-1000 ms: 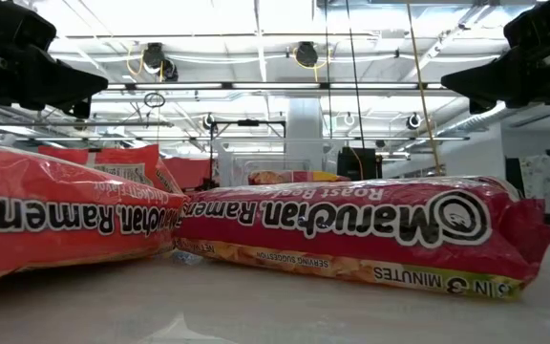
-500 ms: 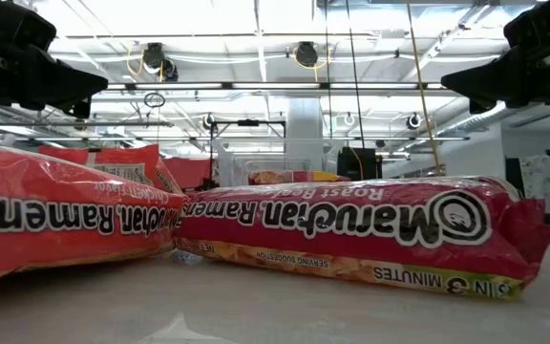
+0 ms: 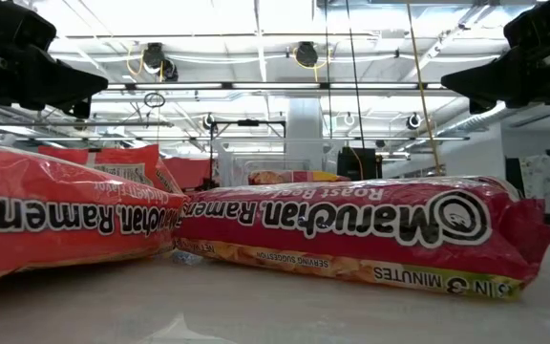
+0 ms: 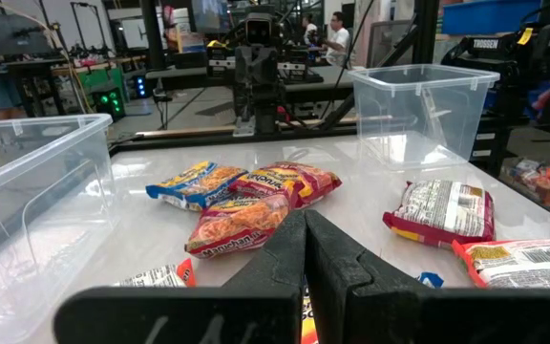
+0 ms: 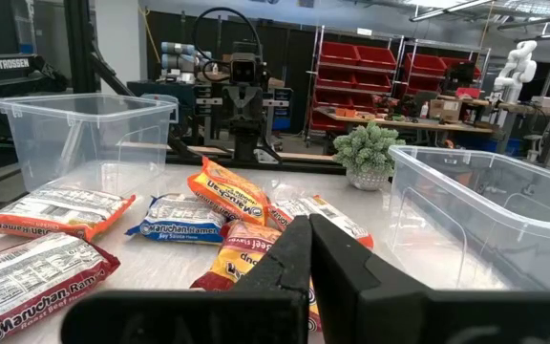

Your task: Sort Maruchan noodles

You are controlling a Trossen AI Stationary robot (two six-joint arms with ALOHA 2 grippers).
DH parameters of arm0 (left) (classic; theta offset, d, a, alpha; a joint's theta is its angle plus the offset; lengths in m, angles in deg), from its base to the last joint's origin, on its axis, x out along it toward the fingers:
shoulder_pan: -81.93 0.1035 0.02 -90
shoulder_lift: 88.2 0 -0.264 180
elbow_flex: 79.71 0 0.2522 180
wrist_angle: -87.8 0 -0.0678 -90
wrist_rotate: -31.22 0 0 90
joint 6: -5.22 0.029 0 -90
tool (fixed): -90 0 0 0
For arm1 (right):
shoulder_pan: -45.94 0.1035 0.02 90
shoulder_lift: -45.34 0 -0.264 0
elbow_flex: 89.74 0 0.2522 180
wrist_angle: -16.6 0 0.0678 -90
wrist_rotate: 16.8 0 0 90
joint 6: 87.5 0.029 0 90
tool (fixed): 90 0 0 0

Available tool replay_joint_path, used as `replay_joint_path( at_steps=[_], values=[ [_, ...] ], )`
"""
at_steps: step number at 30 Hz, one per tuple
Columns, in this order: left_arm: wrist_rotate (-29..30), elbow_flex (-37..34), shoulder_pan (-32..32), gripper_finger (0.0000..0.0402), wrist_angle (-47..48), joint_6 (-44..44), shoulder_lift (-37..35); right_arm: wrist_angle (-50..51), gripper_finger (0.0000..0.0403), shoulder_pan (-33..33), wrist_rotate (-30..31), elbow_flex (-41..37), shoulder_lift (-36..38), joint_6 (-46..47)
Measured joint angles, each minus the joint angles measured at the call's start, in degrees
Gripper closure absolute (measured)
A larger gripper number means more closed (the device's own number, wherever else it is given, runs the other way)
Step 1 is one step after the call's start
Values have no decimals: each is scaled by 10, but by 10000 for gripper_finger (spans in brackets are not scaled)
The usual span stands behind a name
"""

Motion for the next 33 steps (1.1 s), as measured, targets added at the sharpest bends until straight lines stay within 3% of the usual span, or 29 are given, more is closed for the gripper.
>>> replay_joint_path(
  at_steps=[17, 20, 26, 33],
  values=[
    [6, 0, 0, 396, -3, 2, 0, -77, 403, 0, 0, 0, 0, 37],
    [10, -1, 0, 396, -12, 4, 0, -86, 403, 1, -37, 1, 0, 63],
    [10, -1, 0, 396, -24, 2, 0, -81, 403, 1, -75, 57, -27, 105],
    [10, -1, 0, 396, -19, 2, 0, -24, 403, 1, -73, 183, -145, 113]
  ],
)
